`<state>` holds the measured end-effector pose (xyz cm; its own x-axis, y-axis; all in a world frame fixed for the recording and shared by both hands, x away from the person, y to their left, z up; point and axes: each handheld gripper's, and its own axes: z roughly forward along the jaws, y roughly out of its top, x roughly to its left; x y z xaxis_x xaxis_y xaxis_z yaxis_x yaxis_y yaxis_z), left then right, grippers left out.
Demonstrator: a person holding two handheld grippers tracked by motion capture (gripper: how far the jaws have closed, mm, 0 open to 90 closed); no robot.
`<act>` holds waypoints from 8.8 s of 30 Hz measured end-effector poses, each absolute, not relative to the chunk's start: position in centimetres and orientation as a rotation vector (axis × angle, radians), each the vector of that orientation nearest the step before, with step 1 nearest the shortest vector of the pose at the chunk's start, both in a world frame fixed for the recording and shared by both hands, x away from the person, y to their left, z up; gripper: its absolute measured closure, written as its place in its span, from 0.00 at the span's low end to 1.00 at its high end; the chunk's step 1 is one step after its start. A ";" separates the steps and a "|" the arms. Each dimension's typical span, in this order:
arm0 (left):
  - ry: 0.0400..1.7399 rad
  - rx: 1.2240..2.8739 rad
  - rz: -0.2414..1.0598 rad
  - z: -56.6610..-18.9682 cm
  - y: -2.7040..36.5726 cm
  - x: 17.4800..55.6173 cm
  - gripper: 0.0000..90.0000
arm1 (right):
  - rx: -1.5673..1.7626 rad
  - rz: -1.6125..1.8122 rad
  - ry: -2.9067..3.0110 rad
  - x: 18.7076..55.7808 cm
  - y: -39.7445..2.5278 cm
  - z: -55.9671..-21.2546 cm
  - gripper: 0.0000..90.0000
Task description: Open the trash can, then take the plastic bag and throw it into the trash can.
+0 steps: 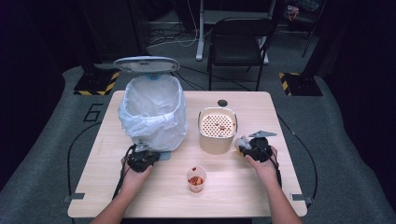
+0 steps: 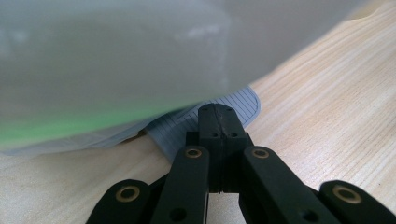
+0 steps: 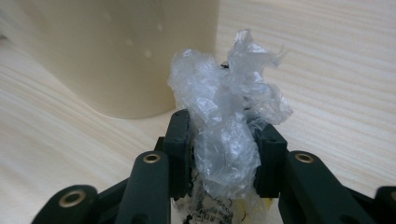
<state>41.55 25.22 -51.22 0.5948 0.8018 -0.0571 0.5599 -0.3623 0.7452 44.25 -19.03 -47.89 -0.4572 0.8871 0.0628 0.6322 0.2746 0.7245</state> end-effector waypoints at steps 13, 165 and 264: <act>1.079 2.061 0.431 -51.3 25.0 41.4 1.00 | 1.306 1.063 2.201 42.5 -19.4 -41.6 0.72; 1.077 2.063 0.387 -51.3 25.4 41.5 1.00 | 0.766 1.291 2.383 50.9 8.0 -28.0 0.41; 1.085 2.025 0.391 -51.5 25.4 41.5 1.00 | 1.237 1.035 2.256 47.0 -18.2 -41.0 0.93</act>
<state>41.49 25.36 -51.48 0.5861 0.8051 -0.0915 0.5616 -0.3222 0.7621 47.03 -18.17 -40.97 -0.5485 0.8356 0.0293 0.5673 0.3461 0.7473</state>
